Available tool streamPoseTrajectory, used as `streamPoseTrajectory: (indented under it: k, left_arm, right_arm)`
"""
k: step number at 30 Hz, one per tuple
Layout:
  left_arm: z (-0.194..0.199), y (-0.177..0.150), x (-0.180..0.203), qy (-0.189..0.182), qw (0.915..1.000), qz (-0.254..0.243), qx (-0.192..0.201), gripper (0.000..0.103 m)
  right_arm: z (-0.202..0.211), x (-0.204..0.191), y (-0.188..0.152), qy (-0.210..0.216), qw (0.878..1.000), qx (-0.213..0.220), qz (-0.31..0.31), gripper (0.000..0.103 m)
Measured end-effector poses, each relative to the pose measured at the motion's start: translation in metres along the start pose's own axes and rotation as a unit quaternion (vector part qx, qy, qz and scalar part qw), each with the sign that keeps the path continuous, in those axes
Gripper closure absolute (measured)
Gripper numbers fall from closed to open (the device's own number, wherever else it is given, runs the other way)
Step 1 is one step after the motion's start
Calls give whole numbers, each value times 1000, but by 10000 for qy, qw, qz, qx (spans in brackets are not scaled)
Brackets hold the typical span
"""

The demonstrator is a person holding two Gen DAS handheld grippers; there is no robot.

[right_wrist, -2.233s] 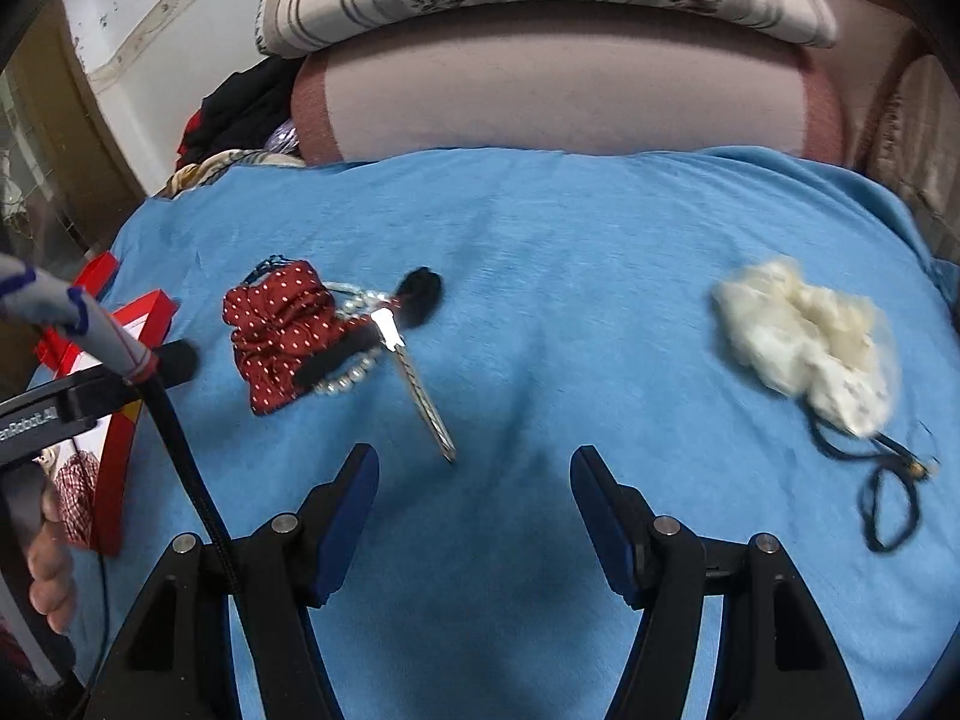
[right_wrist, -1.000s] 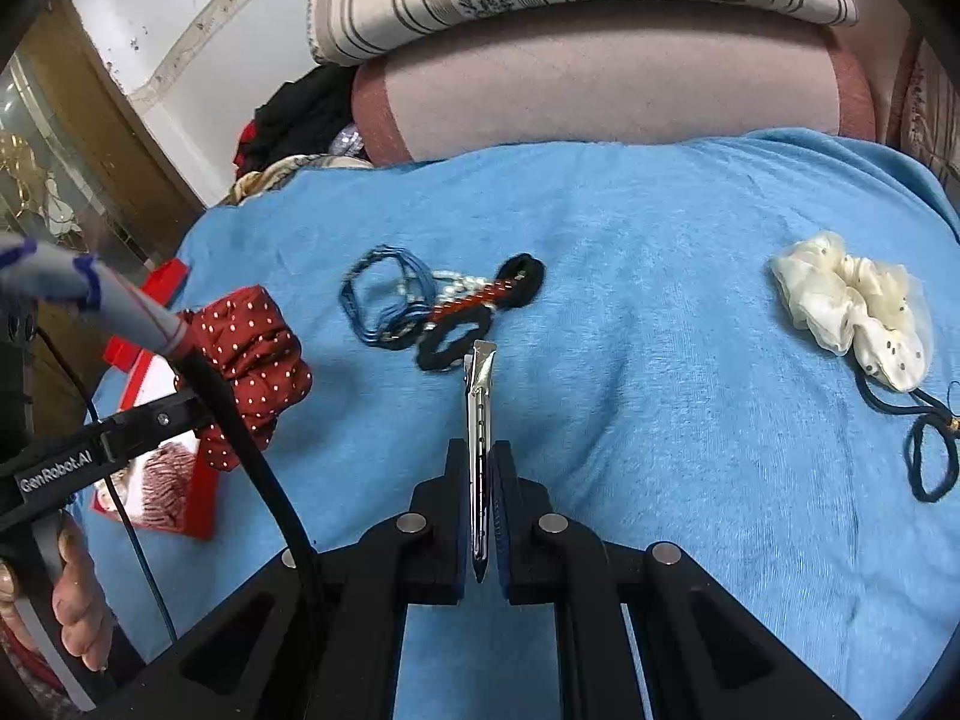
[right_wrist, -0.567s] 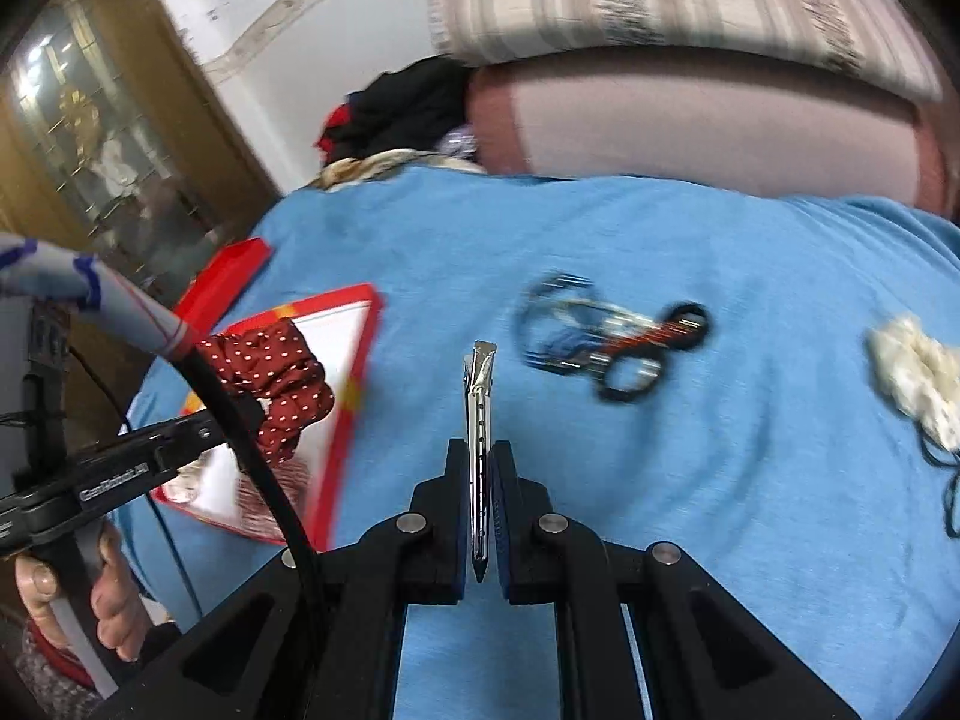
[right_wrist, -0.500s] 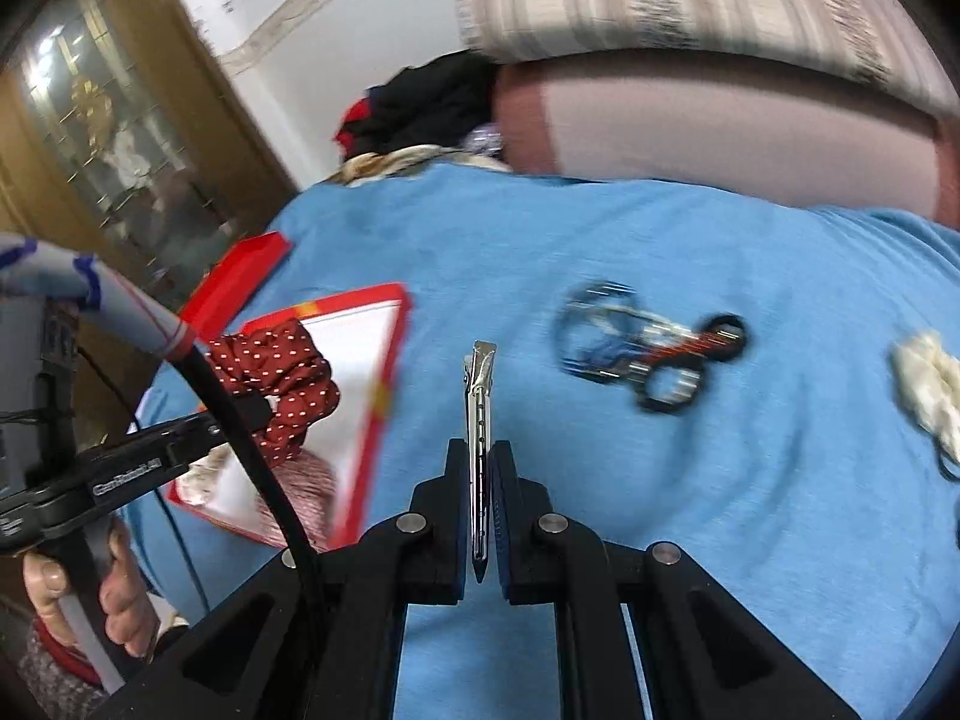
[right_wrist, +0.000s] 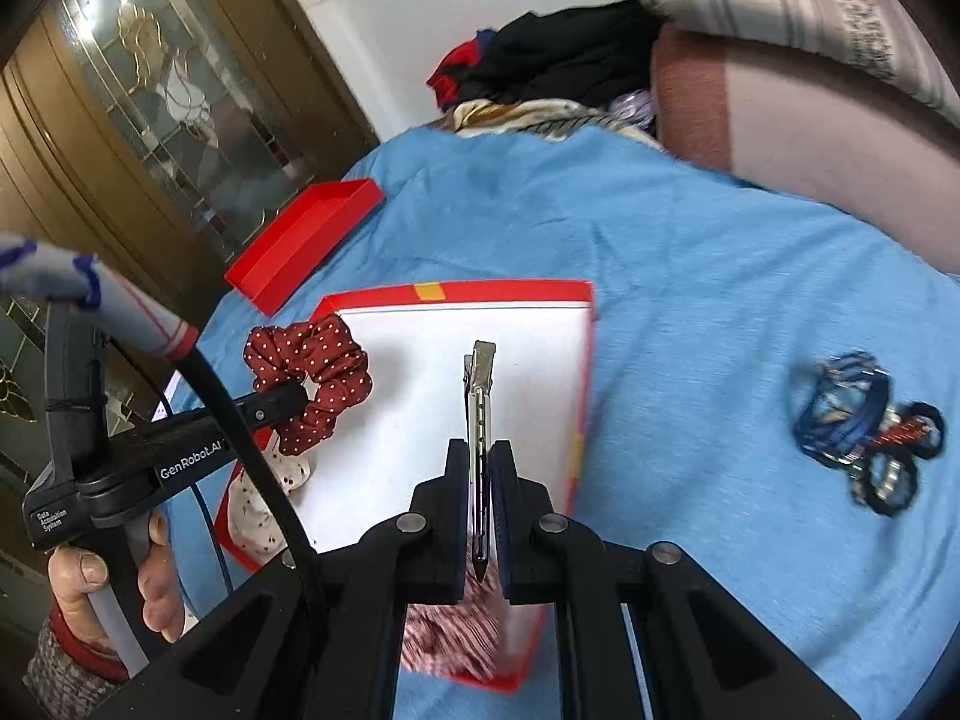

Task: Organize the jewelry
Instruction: 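Carry the red scrunchie and hair clip over the white tray, then open both tools to drop the scrunchie and clip in the tray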

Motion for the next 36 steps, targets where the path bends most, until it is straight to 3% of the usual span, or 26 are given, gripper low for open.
streamPoseTrajectory:
  k: [21, 27, 29, 31, 36]
  left_arm:
    - [-63, 24, -37, 272, 9989, 301, -249, 93]
    - [-67, 25, -42, 275, 9982, 492, -200, 86]
    - [-65, 25, -42, 238, 9981, 539, -197, 75]
    - [-62, 25, -42, 184, 9981, 562, -186, 71]
    - [-42, 23, -36, 81, 9979, 635, -76, 62]
  right_arm:
    - [-97, 15, 24, -214, 9982, -505, -251, 95]
    - [-103, 20, 26, -347, 9980, -482, -220, 94]
    - [-100, 19, 28, -357, 9981, -463, -202, 82]
    - [-92, 18, 29, -394, 9985, -344, -172, 58]
    - [-60, 12, 22, -362, 9992, -155, 35, 56]
Point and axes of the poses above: each gripper's, at about its wrist camera, not at the fingertips, and z roughly against the way its jaws point, x to its right, y to its top, the point moved 1 cm from there along -z, roughly the way its jaws point
